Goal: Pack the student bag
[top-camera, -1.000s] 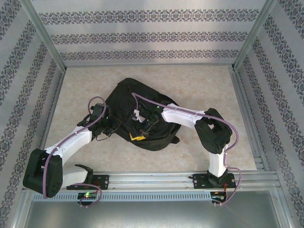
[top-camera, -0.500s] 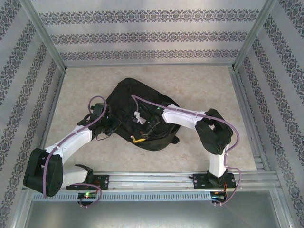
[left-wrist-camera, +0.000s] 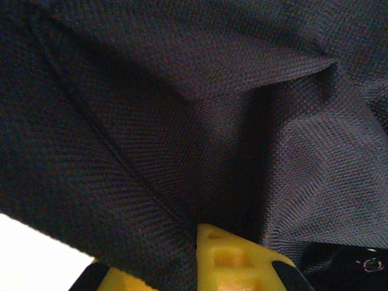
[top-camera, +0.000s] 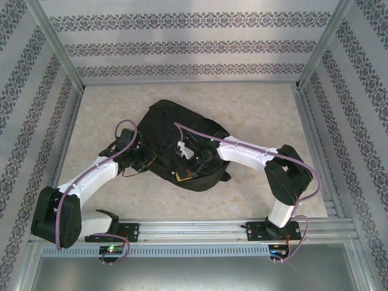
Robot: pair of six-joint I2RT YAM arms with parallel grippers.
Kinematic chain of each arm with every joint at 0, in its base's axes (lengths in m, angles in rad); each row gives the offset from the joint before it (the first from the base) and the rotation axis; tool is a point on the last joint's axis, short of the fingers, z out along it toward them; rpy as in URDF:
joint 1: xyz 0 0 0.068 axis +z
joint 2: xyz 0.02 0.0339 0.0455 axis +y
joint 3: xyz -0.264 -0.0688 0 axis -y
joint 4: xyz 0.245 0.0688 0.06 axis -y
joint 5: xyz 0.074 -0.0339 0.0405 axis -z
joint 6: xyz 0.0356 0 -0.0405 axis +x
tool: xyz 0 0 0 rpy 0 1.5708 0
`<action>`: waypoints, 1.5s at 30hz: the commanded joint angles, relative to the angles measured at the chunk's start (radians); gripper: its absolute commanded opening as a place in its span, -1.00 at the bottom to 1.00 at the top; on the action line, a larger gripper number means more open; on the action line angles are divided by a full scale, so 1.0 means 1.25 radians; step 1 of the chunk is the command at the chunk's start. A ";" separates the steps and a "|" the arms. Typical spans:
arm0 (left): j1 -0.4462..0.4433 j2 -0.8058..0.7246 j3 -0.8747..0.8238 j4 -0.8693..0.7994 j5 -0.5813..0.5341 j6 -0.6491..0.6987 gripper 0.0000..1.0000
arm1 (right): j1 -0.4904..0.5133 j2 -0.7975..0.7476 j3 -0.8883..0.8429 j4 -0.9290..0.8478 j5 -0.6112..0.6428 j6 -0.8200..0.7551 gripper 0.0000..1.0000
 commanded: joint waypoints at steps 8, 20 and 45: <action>0.034 0.002 0.039 0.004 -0.108 0.074 -1.00 | -0.016 0.060 0.110 -0.233 -0.079 0.161 -1.00; -0.020 -0.015 0.120 -0.055 -0.180 0.156 -1.00 | 0.013 0.266 0.536 -0.590 0.095 0.291 -1.00; -0.009 0.033 0.141 -0.099 -0.302 0.199 -1.00 | 0.013 0.290 0.568 -0.975 0.398 0.271 -1.00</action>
